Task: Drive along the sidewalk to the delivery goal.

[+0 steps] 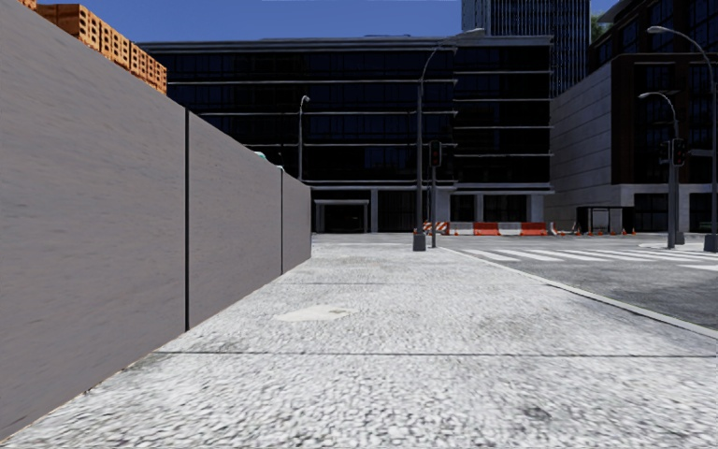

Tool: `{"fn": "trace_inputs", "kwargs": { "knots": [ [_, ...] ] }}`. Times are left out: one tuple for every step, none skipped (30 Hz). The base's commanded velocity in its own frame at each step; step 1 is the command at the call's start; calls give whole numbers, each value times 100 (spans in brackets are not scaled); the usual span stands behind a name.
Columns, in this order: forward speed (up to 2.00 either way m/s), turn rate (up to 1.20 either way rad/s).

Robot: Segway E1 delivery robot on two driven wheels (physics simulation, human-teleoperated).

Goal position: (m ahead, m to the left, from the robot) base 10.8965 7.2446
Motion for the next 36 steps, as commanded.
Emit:
{"fn": "trace_inputs", "kwargs": {
  "knots": [
    [200, 0],
    [200, 0],
    [200, 0],
    [200, 0],
    [200, 0],
    [200, 0],
    [200, 0],
    [200, 0],
    [200, 0],
    [200, 0],
    [200, 0],
    [200, 0],
    [200, 0],
    [200, 0],
    [200, 0],
    [200, 0],
    [200, 0],
    [200, 0],
    [200, 0],
    [200, 0],
    [200, 0],
    [200, 0],
    [200, 0],
    [200, 0],
    [200, 0],
    [200, 0],
    [200, 0],
    [200, 0],
    [200, 0],
    [200, 0],
    [200, 0],
    [200, 0],
    [200, 0],
    [200, 0],
    [200, 0],
    [200, 0]
  ]
}}
